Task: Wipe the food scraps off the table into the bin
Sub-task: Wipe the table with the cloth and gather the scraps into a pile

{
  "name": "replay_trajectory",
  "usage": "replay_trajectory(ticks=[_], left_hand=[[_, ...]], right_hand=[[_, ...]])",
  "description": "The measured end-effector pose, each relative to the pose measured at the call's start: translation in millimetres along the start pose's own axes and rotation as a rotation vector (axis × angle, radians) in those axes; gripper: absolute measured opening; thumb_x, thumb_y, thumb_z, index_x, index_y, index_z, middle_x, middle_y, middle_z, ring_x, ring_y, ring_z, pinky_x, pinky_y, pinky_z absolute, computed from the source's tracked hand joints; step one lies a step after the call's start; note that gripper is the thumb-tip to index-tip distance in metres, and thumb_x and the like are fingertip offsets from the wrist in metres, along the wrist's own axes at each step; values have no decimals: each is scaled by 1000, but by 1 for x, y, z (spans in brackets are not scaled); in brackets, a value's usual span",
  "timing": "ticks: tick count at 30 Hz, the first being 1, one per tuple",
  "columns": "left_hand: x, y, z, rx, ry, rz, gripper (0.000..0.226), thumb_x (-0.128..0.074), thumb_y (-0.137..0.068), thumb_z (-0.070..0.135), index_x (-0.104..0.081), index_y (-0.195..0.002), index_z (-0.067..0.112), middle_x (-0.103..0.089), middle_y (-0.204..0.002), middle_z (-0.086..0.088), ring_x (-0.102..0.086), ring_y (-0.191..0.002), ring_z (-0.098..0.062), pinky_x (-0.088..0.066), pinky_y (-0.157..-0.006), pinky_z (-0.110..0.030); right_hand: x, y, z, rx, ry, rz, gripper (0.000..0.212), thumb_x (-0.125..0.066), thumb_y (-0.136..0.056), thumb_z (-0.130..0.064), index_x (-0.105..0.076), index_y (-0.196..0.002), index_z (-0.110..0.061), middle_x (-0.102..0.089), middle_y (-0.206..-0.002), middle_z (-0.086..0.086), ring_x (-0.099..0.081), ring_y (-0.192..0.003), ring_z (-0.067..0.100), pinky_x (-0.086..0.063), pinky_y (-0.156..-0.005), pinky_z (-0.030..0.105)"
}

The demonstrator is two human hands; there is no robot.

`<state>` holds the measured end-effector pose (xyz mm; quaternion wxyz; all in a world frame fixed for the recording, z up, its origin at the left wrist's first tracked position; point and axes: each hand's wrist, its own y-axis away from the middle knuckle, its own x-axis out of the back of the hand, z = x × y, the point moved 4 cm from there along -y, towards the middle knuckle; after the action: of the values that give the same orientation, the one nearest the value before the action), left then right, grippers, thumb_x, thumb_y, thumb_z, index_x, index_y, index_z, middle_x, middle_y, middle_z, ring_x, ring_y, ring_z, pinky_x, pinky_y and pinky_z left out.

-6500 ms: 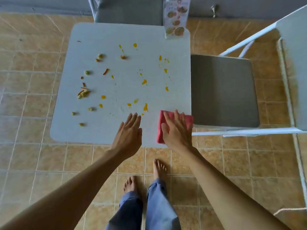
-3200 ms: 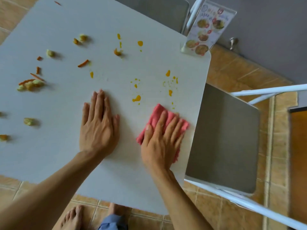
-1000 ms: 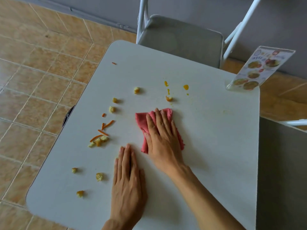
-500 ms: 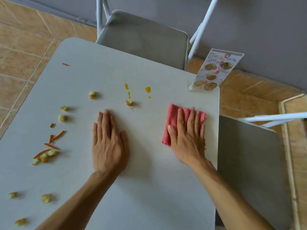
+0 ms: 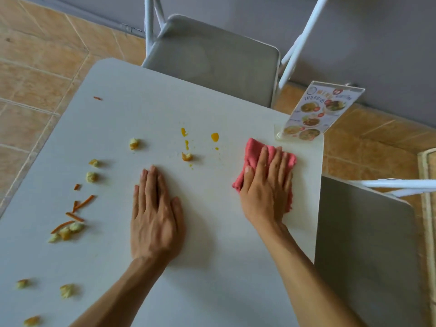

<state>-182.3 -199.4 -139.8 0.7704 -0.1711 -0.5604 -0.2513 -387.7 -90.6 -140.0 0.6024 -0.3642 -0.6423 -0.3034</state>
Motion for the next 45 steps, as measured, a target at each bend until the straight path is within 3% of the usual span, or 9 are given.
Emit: replay_trajectory(ticks=[5, 10, 18, 24, 28, 31, 35, 39, 45], left_hand=[[1, -2, -4, 10, -14, -19, 62, -27, -100, 30, -24, -151, -4, -16, -163, -15, -11, -152, -28, -9, -124, -41], [3, -3, -3, 21, 0, -25, 62, -30, -100, 30, -24, -152, -3, -18, -163, -15, -11, -152, -26, -12, -123, -42], [8, -3, -2, 31, 26, -28, 61, -28, -101, 31, -21, -153, 0, -18, -163, -14, -7, -152, -20, -5, -123, -37], [9, -5, -2, 36, 10, -26, 60, -26, -102, 32, -22, -153, 0, -17, -163, -13, -6, -153, -21, -5, -123, -37], [10, -6, -2, 27, 27, -38, 58, -28, -101, 29, -25, -153, 2, -18, -163, -12, -7, -153, -22, -9, -123, -39], [10, -6, -3, 30, 20, -26, 58, -30, -100, 29, -33, -149, -2, -23, -161, -15, -14, -152, -24, -11, -122, -39], [10, -5, -4, 36, 33, -22, 58, -34, -100, 29, -33, -149, -2, -21, -162, -14, -13, -152, -25, -11, -123, -39], [11, -7, -4, 31, 39, -20, 58, -33, -99, 29, -33, -148, -3, -21, -161, -15, -14, -152, -26, -13, -123, -40], [8, -5, -7, 27, 26, -17, 60, -37, -98, 27, -32, -148, -4, -22, -161, -16, -15, -152, -26, -15, -122, -42]], right_hand=[[-9, 1, -55, 455, -46, -27, 65, -29, -106, -43, -30, -157, -4, -24, -164, 25, -22, -154, 41, -18, -125, 57], [-13, -33, -70, -62, -73, 74, 59, -35, -106, -37, -39, -152, -1, -36, -158, 30, -32, -148, 46, -27, -120, 61], [-28, -44, -161, 497, -141, -25, 66, -27, -103, -45, -37, -155, -5, -31, -162, 24, -26, -152, 41, -17, -124, 57], [-23, -53, -166, 110, -179, 32, 59, -34, -103, -35, -40, -154, -6, -34, -161, 24, -29, -151, 41, -21, -123, 59], [-23, -50, -216, 619, -167, -194, 65, -21, -102, -44, -28, -160, -16, -21, -168, 14, -16, -157, 31, -10, -127, 53], [-18, -69, -211, 766, -127, -283, 61, -33, -108, -37, -14, -162, -16, -7, -171, 10, -1, -159, 28, 3, -127, 47], [-10, -85, -157, 463, -165, -191, 90, -70, -90, -31, -19, -161, -9, -14, -169, 17, -4, -158, 34, 1, -129, 45], [-12, -71, -134, 58, -179, -5, 76, -66, -89, -26, -34, -157, -12, -27, -165, 20, -19, -155, 38, -14, -125, 54], [-21, -88, -179, 736, -139, -215, 80, -63, -91, -34, -26, -160, -18, -19, -169, 13, -11, -158, 32, -8, -127, 51]])
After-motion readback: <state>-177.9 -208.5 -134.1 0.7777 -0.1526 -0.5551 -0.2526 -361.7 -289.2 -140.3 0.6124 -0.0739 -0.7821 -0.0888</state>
